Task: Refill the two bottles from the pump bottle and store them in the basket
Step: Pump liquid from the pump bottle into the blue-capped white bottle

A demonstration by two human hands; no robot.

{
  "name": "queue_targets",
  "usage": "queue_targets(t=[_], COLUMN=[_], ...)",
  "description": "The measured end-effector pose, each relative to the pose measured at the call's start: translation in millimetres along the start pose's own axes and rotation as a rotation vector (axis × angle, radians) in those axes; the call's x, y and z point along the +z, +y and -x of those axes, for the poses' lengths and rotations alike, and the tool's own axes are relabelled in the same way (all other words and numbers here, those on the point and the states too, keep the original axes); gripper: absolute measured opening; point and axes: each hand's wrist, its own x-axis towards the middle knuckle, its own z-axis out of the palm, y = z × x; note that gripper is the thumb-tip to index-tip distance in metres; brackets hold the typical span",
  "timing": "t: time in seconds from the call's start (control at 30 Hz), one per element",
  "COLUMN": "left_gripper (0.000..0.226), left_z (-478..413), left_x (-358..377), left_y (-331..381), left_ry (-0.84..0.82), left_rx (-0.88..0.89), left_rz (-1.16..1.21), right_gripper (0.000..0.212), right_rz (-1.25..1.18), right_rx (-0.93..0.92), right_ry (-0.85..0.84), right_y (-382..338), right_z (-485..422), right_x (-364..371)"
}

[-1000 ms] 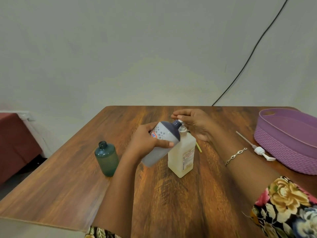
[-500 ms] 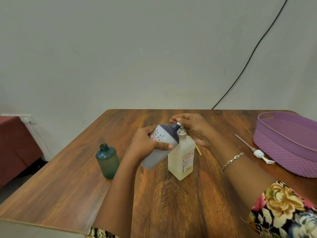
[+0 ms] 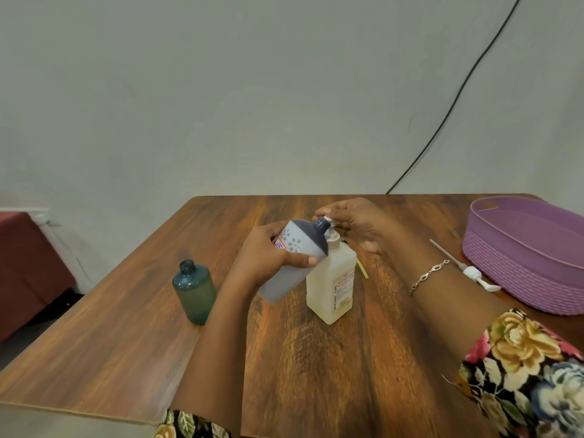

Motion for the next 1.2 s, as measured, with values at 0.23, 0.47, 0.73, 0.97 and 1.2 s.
queue_targets(t=[0.23, 0.47, 0.73, 0.97, 1.2], left_gripper=[0.036, 0.036, 0.039, 0.038, 0.034], left_z=[1.6, -1.2, -0.1, -1.5, 0.9], left_x=[2.0, -1.5, 2.1, -1.7, 2.6], left_y=[-6.7, 2.1, -8.8, 3.9, -4.2], left_ry=[-0.002, -0.004, 0.019, 0.010, -0.006], left_rx=[-0.013, 0.021, -0.021, 0.017, -0.014], left_rz=[-0.004, -0.047, -0.049, -0.067, -0.022], right_gripper=[0.019, 0.010, 0.021, 0.025, 0.011], right_rz=[-0.045, -0.125, -0.064, -0.031, 0.028], right_rx=[0.023, 0.025, 0.024, 0.019, 0.026], right_ry=[-0.006, 0.015, 0.023, 0.040, 0.011], right_y=[9.6, 4.4, 12.8, -1.3, 6.5], right_z=[0.5, 1.0, -1.8, -1.8, -2.5], right_x=[1.6, 3.1, 7.3, 0.4, 0.2])
